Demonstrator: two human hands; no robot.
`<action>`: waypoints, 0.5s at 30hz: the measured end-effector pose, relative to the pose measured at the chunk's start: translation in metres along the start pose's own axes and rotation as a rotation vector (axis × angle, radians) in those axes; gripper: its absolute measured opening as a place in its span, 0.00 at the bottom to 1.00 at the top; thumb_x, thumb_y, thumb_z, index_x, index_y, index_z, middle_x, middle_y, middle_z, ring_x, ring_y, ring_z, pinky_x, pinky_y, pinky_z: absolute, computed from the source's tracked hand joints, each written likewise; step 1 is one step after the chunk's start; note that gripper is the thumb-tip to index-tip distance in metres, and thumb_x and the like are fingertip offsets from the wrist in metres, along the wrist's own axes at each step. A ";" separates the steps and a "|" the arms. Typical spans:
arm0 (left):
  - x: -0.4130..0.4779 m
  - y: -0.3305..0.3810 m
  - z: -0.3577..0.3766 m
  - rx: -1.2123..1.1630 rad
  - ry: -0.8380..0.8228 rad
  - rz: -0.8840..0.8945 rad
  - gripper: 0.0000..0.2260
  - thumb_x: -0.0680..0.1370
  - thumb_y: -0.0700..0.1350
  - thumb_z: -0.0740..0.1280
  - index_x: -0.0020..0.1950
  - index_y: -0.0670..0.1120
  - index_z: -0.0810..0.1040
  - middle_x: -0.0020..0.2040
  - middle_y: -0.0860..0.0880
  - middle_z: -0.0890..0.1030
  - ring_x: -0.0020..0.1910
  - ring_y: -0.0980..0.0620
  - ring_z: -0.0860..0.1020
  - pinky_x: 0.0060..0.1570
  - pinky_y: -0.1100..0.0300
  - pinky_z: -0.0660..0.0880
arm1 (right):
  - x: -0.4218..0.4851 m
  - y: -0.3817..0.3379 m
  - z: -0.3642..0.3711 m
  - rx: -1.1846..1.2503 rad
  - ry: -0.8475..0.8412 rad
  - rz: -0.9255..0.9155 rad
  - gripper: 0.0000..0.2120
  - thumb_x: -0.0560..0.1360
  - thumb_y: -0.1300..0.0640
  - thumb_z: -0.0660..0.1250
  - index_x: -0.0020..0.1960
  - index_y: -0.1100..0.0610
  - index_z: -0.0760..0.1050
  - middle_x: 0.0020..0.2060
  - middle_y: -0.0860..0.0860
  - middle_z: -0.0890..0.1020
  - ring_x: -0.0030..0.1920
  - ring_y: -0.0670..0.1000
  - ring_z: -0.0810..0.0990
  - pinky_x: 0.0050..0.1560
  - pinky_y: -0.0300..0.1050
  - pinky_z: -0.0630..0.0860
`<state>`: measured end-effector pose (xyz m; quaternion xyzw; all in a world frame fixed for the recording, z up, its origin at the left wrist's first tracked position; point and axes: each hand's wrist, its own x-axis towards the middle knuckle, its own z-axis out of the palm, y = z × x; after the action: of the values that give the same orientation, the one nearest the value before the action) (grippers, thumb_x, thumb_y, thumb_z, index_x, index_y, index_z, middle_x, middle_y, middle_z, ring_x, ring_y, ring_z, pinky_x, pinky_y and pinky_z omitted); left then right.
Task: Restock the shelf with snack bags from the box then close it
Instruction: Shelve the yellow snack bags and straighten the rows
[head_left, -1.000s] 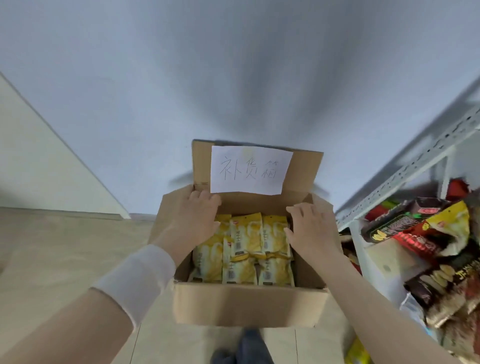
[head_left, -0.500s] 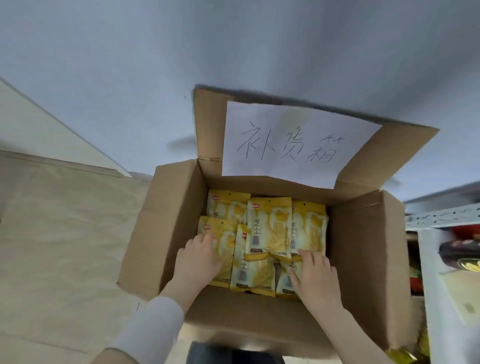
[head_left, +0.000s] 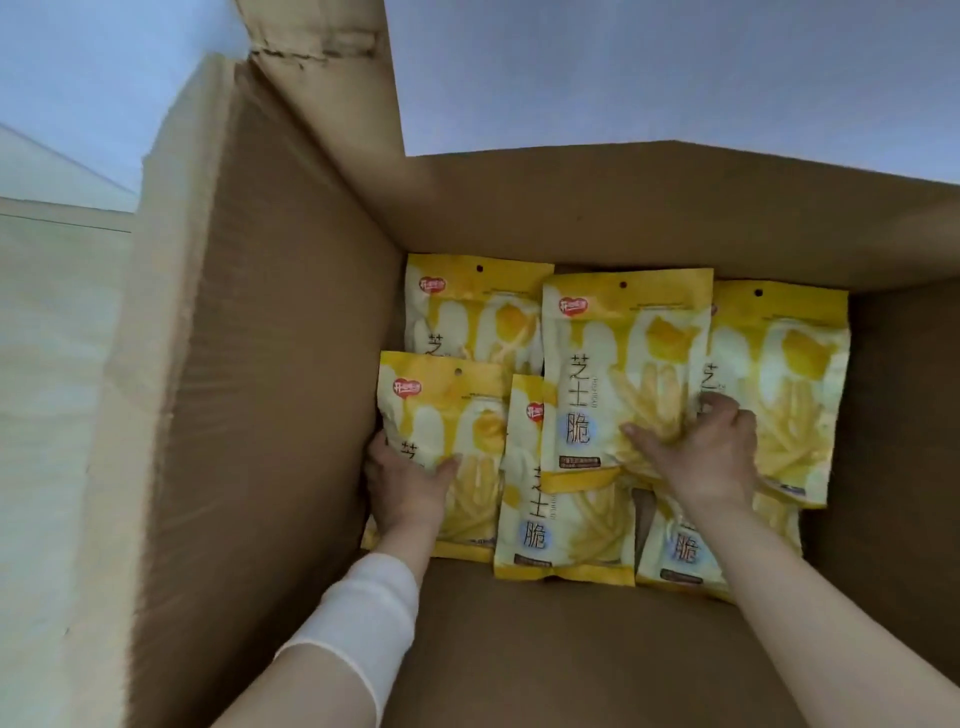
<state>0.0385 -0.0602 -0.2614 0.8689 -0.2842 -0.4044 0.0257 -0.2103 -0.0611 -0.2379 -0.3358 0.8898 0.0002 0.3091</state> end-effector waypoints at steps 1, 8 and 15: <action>-0.003 0.000 -0.001 0.016 0.030 0.012 0.42 0.65 0.49 0.78 0.72 0.42 0.58 0.68 0.40 0.68 0.67 0.40 0.67 0.64 0.46 0.68 | 0.000 0.000 -0.002 0.049 -0.021 0.037 0.43 0.62 0.44 0.77 0.66 0.64 0.62 0.62 0.62 0.70 0.64 0.61 0.69 0.57 0.54 0.71; -0.025 0.003 -0.028 0.154 -0.036 0.119 0.23 0.66 0.55 0.76 0.54 0.45 0.74 0.53 0.46 0.80 0.54 0.44 0.78 0.52 0.47 0.76 | -0.011 0.013 -0.025 0.243 -0.252 0.170 0.27 0.65 0.47 0.76 0.57 0.61 0.74 0.53 0.58 0.81 0.53 0.60 0.79 0.52 0.51 0.76; -0.053 0.024 -0.070 -0.080 -0.142 0.161 0.16 0.72 0.45 0.73 0.58 0.44 0.77 0.54 0.46 0.82 0.53 0.47 0.80 0.48 0.59 0.73 | -0.051 0.029 -0.052 0.521 -0.276 0.186 0.30 0.68 0.58 0.75 0.66 0.61 0.67 0.61 0.57 0.76 0.62 0.58 0.73 0.59 0.49 0.69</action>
<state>0.0504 -0.0664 -0.1714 0.8107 -0.3379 -0.4726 0.0725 -0.2266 -0.0188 -0.1739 -0.1594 0.8363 -0.1541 0.5014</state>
